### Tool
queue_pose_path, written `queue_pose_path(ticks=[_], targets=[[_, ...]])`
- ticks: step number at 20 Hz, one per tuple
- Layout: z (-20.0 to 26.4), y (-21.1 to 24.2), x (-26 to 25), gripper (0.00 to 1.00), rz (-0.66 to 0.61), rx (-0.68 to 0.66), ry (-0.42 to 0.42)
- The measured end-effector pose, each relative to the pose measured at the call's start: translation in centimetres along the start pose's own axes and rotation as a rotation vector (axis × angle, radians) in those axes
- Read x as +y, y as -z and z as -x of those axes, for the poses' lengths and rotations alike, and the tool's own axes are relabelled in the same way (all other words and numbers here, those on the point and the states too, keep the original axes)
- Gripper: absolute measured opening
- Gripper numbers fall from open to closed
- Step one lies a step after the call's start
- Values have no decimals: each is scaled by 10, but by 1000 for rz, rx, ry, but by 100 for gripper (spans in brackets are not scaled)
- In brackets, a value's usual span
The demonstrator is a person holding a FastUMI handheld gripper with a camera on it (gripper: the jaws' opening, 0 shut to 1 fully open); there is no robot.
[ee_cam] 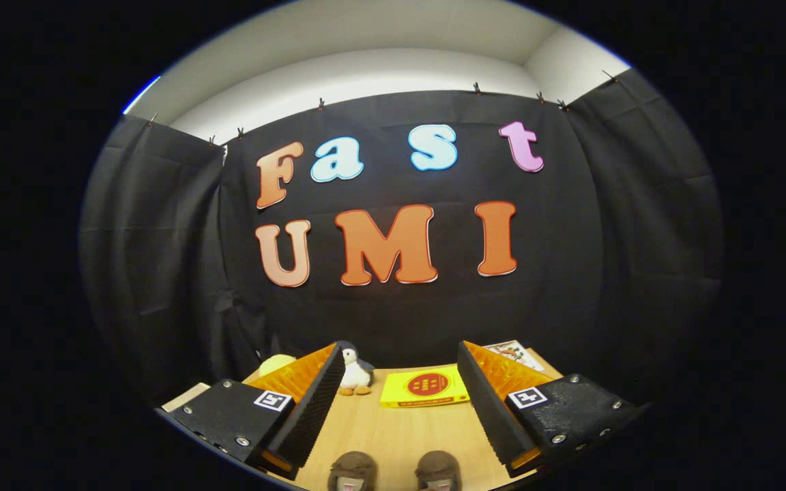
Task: Open the storage box then place both shoes into the box .Put the left shoe in first, then the right shoe, with the right side of both shoes facing outward in a uniform manner.
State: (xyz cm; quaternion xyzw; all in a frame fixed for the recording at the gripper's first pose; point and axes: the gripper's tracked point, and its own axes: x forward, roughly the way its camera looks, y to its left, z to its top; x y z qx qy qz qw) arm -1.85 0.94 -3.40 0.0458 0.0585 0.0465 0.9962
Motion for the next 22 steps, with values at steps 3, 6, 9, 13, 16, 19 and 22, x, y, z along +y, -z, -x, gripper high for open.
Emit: queue_pose_path(ticks=[3,6,9,13,16,19,22], targets=[[-5,26,35,98,-70,92,-92],[-7,57,81,98,-140,184,-195],[-8,105,137,97,-185,342,-311],[-2,168,195,97,-318,573,-436],[3,207,233,97,-464,726,-501],[10,237,266,97,-554,864,-563],[11,271,291,96,-521,946,-604]])
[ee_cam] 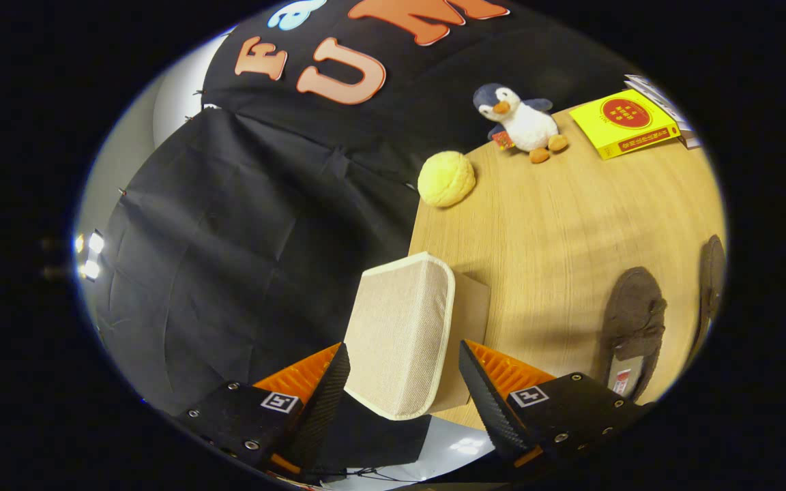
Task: Open the storage box then place both shoes into the box .Put the left shoe in first, then the right shoe, with the right side of both shoes facing outward in a uniform manner.
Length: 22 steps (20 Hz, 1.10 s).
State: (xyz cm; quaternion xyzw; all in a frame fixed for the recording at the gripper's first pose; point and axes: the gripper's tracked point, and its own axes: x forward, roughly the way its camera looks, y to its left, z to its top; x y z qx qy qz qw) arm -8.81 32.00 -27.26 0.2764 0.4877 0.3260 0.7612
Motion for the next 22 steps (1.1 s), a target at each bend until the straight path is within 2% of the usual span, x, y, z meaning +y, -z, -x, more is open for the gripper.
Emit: queue_pose_path(ticks=[3,8,12,17,22], targets=[[-38,21,-11,97,23,79,14],[-83,41,-28,97,-16,153,13],[-102,52,-24,96,-47,175,-38],[-99,51,-4,95,-87,158,-104],[-65,23,32,74,-115,88,-208]])
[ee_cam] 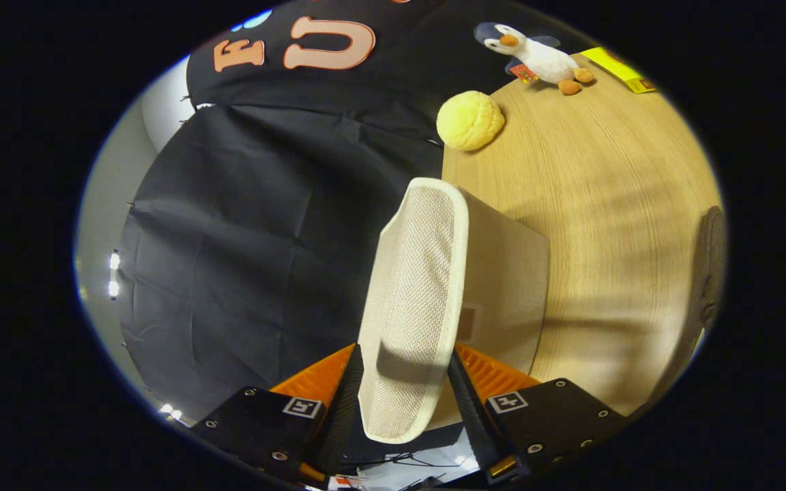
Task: Open the storage box then place both shoes into the box .Put the left shoe in first, then the right shoe, with the right side of both shoes facing outward in a uniform manner.
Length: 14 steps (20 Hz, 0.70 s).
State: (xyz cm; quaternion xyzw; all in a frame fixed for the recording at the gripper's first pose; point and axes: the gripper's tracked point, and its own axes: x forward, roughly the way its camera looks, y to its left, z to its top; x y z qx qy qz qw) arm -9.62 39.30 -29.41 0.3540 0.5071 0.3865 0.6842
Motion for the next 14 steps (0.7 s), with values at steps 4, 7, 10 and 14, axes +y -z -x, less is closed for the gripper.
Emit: queue_pose_path(ticks=[4,7,10,14], targets=[[7,-19,44,50,65,-55,-33],[-2,-20,87,34,103,-69,-58],[-13,-27,147,28,190,-112,-94],[-58,-18,189,16,252,-82,-53]])
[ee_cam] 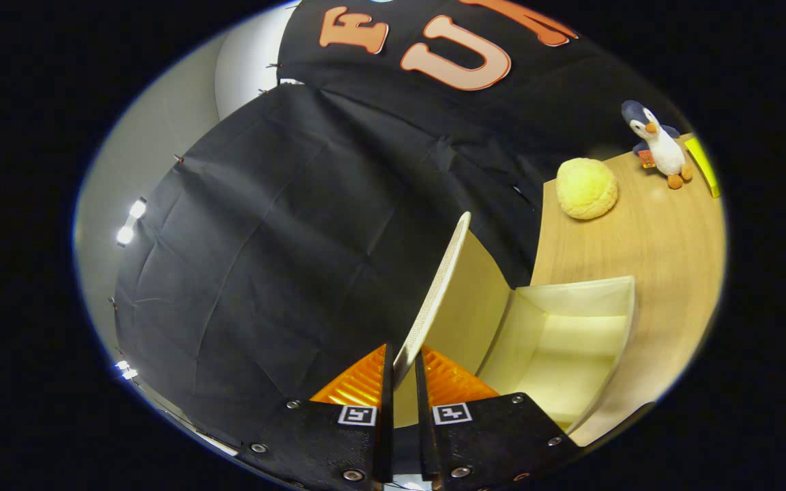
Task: Open the storage box then place both shoes into the box .Put the left shoe in first, then the right shoe, with the right side of both shoes facing outward in a uniform manner.
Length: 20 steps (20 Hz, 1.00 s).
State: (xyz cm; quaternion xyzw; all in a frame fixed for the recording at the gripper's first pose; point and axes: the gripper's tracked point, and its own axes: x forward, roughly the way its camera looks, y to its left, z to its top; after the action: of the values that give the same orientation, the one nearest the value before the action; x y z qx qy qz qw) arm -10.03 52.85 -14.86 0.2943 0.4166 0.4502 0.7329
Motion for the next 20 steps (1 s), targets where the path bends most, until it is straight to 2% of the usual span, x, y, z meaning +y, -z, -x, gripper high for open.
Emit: queue_pose_path(ticks=[3,5,6,8,10,16,20], targets=[[-47,9,17,16,2,32,34],[-66,19,28,38,15,63,42],[-70,24,32,57,26,76,38],[-72,32,32,78,56,89,32],[-67,33,26,88,100,87,66],[2,20,-60,95,158,33,243],[75,1,-143,96,217,-29,436]])
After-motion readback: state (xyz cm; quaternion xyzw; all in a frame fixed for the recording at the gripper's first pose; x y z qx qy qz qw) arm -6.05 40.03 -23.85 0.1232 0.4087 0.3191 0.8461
